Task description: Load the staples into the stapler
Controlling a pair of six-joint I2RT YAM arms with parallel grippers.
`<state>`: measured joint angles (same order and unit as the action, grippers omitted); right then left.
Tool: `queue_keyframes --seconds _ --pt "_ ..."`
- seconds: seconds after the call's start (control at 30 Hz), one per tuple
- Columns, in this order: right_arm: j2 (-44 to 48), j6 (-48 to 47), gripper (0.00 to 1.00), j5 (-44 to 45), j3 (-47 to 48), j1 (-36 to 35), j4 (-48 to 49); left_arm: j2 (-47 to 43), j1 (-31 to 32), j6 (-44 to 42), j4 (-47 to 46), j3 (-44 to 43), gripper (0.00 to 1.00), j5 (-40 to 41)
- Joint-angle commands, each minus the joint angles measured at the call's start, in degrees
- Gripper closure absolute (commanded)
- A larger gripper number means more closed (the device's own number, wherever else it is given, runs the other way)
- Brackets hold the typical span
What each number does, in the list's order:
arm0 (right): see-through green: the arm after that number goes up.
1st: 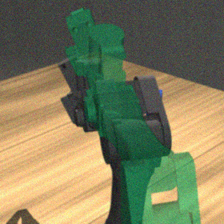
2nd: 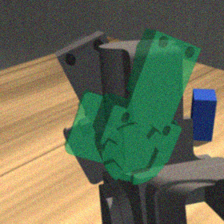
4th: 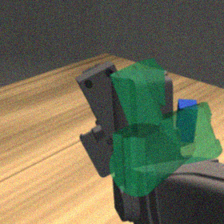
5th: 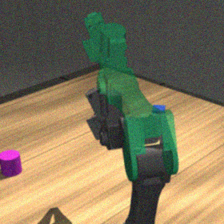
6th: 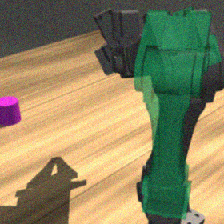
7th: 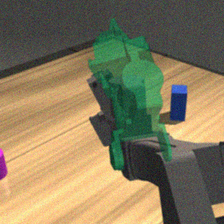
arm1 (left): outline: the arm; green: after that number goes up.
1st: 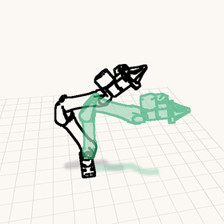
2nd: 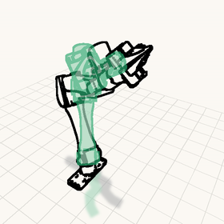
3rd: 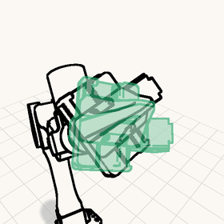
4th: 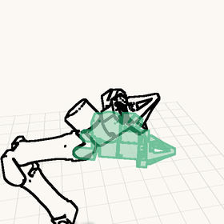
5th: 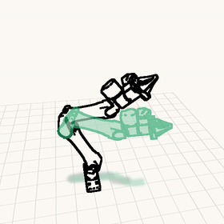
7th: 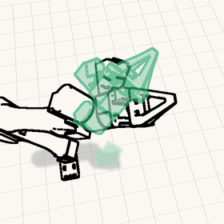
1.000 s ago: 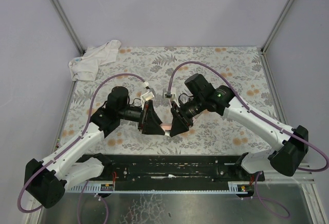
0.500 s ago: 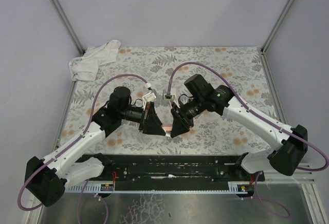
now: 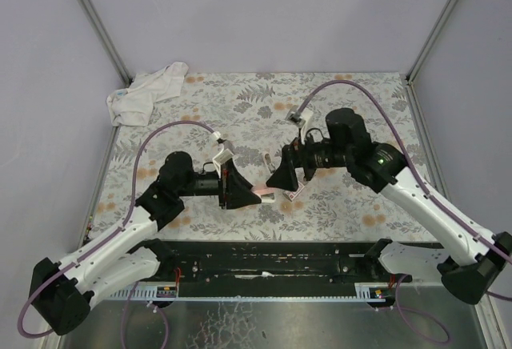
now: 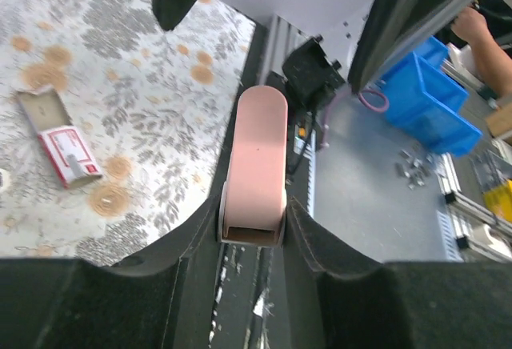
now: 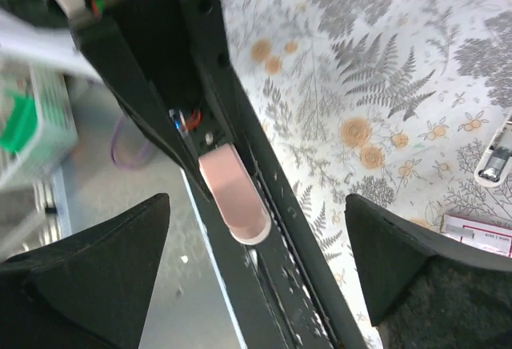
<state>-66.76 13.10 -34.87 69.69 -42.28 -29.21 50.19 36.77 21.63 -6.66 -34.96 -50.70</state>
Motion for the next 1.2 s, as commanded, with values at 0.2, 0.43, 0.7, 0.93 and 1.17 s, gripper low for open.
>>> queue_keyframes --seconds 0.2,0.43,0.7,0.93,1.17 --pt "6.7 42.3 0.01 5.8 -11.7 4.7 20.9 -3.5 5.0 -1.6 -23.9 6.6 1.00 20.9" --pt "7.4 55.1 0.01 2.9 -19.2 4.6 29.6 -5.1 6.8 -4.2 -25.2 7.8 1.00 24.9" --pt "7.0 63.3 0.25 -3.6 -22.9 4.5 39.2 -4.0 8.1 -5.2 -27.1 8.0 1.00 25.9" --pt "6.9 64.1 1.00 -4.8 -22.8 4.5 40.2 -2.3 9.0 -6.3 -27.3 7.6 1.00 25.9" --pt "7.7 64.1 1.00 -2.8 -23.6 4.5 41.0 -1.3 9.5 -7.4 -24.5 6.6 1.00 25.4"
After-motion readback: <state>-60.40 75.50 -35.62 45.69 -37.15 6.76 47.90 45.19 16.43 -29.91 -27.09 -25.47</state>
